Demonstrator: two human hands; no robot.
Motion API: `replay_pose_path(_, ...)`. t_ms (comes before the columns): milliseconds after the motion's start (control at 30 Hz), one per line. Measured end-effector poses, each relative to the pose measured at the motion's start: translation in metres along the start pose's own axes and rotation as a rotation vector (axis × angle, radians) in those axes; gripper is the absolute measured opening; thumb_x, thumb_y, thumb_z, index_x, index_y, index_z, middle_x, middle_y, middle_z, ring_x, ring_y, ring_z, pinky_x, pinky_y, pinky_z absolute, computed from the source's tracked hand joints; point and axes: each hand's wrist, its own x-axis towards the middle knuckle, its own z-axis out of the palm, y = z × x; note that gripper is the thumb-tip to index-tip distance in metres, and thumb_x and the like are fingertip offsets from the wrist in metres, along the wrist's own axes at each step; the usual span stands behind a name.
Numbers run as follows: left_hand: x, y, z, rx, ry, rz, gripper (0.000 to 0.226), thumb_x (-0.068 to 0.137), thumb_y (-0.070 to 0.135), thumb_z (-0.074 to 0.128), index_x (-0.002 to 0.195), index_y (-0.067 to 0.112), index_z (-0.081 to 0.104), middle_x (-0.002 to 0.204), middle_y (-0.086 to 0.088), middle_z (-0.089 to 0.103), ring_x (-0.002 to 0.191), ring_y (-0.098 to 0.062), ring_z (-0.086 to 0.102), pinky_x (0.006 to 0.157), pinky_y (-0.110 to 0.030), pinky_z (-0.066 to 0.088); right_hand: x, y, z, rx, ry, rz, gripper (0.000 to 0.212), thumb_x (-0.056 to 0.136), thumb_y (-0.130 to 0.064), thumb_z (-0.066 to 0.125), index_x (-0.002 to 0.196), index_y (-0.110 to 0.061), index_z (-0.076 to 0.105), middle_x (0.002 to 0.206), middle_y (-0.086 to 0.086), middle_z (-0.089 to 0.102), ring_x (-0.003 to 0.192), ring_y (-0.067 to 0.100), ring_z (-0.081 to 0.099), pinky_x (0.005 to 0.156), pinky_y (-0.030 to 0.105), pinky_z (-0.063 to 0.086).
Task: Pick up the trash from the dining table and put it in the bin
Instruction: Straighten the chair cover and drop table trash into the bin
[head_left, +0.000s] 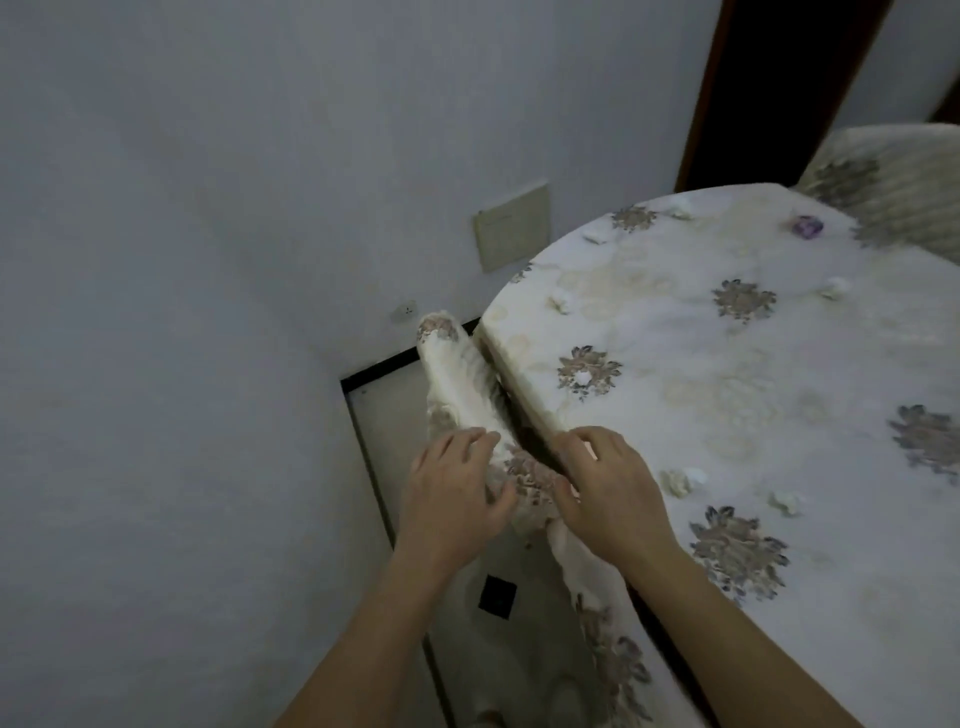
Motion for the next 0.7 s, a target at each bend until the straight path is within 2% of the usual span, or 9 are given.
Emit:
replay_pose_path(167,0.062,0.038,0.048,-0.114,-0.115,0.217,0.046,0.083,0.046,0.054,0.121,0.02,0.063,0.123,0.003,0.064,0.114,-0.019,0.057,0.09,-0.041,0.051,-0.023,0.058,-0.005,-0.071,0.011,0.296,0.042,0.073,-0.016,0.073,0.114,-0.011,0.066,0.107,0.008,0.066,0.099,0.027,0.062,0.074,0.036,0.054)
replay_pose_path(400,0.125,0.084,0.103,-0.198,-0.291,0.501,0.05,0.085,0.049,0.047,0.123,0.02,0.063,0.122,0.003,0.065,0.113,-0.021,0.058,0.087,-0.039,0.053,-0.063,0.101,-0.011,-0.13,0.012,0.726,0.039,0.078,-0.019,0.07,0.116,-0.015,0.064,0.111,0.004,0.065,0.1,0.026,0.062,0.072,0.037,0.056)
replay_pose_path(533,0.146,0.102,0.129,-0.231,-0.439,0.642,0.052,0.087,0.051,0.043,0.126,0.02,0.06,0.124,0.004,0.063,0.111,-0.022,0.057,0.084,-0.039,0.051,-0.072,0.11,-0.013,-0.159,0.048,0.904,0.04,0.074,-0.017,0.074,0.113,-0.015,0.066,0.107,0.006,0.065,0.093,0.029,0.063,0.067,0.037,0.054)
replay_pose_path(700,0.156,0.117,0.161,-0.257,-0.56,0.769,0.051,0.087,0.05,0.043,0.127,0.022,0.059,0.121,0.005,0.061,0.108,-0.02,0.057,0.083,-0.034,0.051,-0.09,0.121,-0.01,-0.185,0.058,1.083,0.04,0.084,-0.024,0.067,0.123,-0.018,0.061,0.115,0.004,0.061,0.099,0.027,0.06,0.069,0.037,0.055)
